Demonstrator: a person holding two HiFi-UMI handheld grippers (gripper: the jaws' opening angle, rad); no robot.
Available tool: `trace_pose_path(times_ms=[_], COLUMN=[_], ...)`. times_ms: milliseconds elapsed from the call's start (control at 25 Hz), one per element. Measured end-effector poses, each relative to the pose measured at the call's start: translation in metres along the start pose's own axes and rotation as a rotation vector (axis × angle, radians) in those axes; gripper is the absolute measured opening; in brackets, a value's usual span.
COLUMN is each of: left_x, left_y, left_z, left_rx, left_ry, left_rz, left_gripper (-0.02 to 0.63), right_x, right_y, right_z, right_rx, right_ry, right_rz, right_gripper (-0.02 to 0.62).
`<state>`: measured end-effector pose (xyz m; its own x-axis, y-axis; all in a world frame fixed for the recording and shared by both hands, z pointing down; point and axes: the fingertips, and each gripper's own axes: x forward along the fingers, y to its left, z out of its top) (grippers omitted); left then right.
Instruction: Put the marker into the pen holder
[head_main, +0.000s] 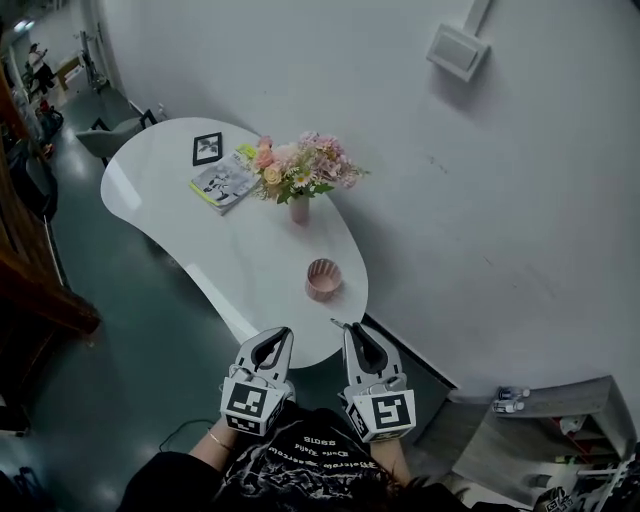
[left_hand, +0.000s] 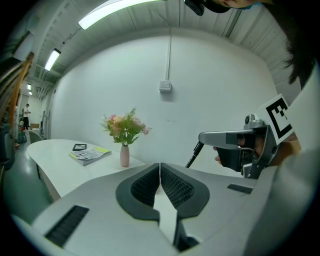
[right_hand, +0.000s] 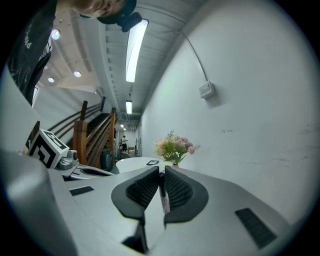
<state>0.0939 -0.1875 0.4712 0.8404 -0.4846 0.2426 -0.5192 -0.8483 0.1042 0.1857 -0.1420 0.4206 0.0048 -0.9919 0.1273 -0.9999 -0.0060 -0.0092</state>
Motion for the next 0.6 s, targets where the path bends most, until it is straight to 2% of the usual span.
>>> trace_pose_path(times_ms=[360,600], left_x=[0.012,0.02], left_y=[0.02,0.017], left_z=[0.005,0.01], left_rx=[-0.041,-0.046], left_ry=[-0.007,-0.009], left_rz=[0.06,0.089], left_gripper=[0.026,0.026], right_x=[0.017,0.023], right_y=[-0.022,-0.035], right_z=[0.01,0.011], right_rx=[-0.01,0.0], right_ry=[0.003,0.008], right_rz=[0.001,0.045], right_gripper=[0.058,0.058])
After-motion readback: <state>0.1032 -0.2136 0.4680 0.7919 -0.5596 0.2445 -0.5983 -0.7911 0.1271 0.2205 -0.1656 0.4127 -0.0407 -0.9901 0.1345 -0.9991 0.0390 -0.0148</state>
